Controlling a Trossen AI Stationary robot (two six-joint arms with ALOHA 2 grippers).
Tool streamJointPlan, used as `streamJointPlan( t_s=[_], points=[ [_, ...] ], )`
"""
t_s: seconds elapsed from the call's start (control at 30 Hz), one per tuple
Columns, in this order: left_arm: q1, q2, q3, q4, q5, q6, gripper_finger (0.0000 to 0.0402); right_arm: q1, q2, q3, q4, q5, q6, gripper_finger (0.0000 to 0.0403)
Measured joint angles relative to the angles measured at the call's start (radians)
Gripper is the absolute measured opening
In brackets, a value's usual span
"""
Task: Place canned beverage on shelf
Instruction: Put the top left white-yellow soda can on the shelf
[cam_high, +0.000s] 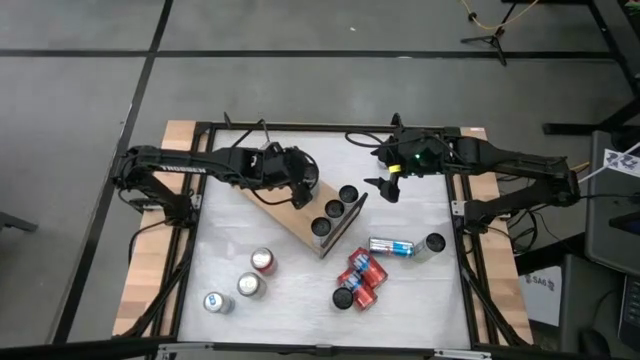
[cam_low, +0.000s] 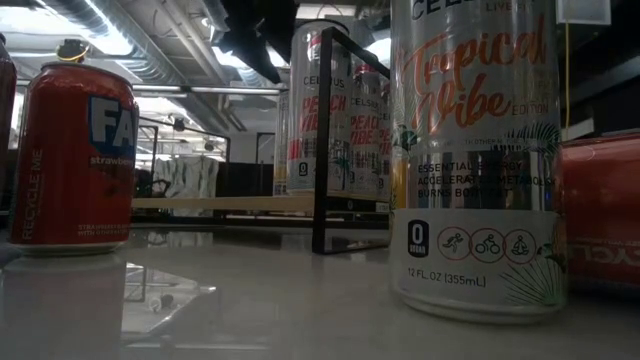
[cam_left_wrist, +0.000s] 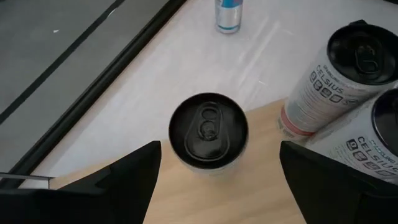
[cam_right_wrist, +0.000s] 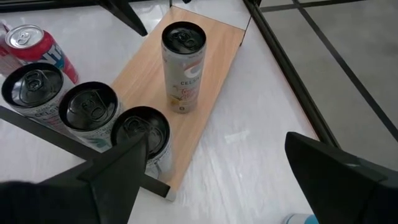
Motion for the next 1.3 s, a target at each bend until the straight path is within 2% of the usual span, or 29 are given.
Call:
streamJointPlan(
  t_s=[0.33, 0.7, 1.3],
  points=[
    [0.0, 0.0, 0.0, -0.108, 0.0, -0.026, 0.0322, 0.0, 0.0, 0.0, 0.0, 0.0, 0.0, 0.0374],
    [0.001, 0.004, 0.0, -0.11, 0.0, -0.023, 0.0322, 0.0, 0.0, 0.0, 0.0, 0.0, 0.0, 0.0374],
    [0.047, 0.13, 0.0, -0.055, 0.006, 0.009, 0.0322, 0.0, 0.0, 0.0, 0.002, -0.002, 0.0, 0.0374]
  ],
)
